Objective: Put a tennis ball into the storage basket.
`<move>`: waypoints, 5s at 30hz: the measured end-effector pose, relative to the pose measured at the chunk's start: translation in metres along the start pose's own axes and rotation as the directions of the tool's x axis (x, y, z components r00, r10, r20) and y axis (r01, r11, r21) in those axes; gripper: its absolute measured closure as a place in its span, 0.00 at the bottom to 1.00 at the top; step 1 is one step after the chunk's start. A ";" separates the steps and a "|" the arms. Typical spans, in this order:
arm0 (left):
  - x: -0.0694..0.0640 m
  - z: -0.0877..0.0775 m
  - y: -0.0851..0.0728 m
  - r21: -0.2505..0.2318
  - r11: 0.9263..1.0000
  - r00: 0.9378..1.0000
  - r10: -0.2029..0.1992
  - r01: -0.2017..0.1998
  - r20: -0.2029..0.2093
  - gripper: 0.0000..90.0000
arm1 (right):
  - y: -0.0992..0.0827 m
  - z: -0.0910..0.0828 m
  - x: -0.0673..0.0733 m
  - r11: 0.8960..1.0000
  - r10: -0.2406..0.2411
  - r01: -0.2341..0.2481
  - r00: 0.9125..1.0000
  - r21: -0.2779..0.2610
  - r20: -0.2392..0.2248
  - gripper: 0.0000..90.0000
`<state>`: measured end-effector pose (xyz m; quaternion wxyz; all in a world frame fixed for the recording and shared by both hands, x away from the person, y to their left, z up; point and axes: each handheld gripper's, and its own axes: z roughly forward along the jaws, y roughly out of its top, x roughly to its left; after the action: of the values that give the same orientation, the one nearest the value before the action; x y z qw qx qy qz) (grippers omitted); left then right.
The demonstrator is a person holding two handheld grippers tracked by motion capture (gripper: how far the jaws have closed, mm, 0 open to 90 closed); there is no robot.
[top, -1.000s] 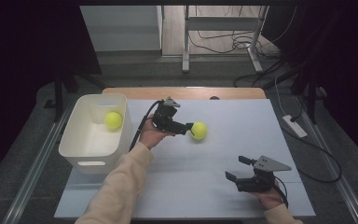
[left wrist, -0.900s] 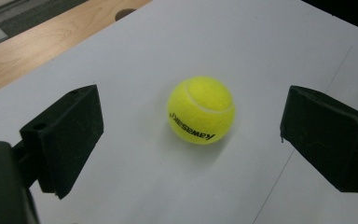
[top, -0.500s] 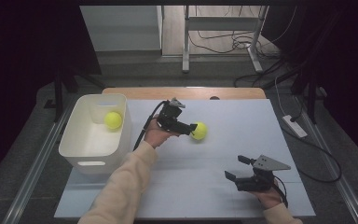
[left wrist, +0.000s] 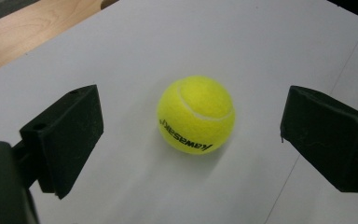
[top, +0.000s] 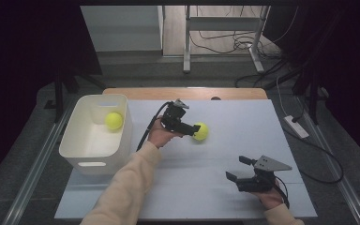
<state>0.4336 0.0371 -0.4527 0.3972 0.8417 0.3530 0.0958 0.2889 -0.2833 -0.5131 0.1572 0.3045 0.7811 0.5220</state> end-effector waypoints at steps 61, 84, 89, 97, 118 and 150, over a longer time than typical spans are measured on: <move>0.000 0.063 -0.006 0.083 0.996 0.998 -0.044 0.040 0.044 0.06 | -0.002 0.000 0.000 1.000 -0.006 0.006 1.000 0.011 0.006 0.16; -0.001 0.080 -0.013 0.120 0.991 0.996 -0.060 0.052 0.059 0.29 | -0.002 0.001 -0.001 1.000 -0.008 0.008 1.000 0.017 0.011 0.16; -0.002 0.079 -0.012 0.124 0.991 0.998 -0.048 0.041 0.049 0.30 | -0.002 0.001 -0.001 1.000 -0.009 0.009 1.000 0.017 0.010 0.16; -0.009 0.073 -0.009 0.096 0.995 0.998 -0.017 0.011 0.068 0.30 | -0.002 0.001 -0.001 1.000 -0.008 0.008 1.000 0.013 0.012 0.16; -0.012 0.041 -0.011 0.037 0.999 0.999 0.023 -0.025 0.045 0.30 | -0.002 0.001 0.000 1.000 -0.013 0.012 1.000 0.013 0.016 0.16; -0.016 -0.009 -0.011 -0.082 0.997 0.999 0.018 -0.015 0.036 0.30 | -0.001 0.000 0.000 1.000 -0.014 0.013 1.000 0.012 0.023 0.16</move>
<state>0.4126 0.0367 -0.4531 0.4367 0.8294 0.3343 0.0978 0.2887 -0.2835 -0.5146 0.1677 0.3061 0.7845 0.5126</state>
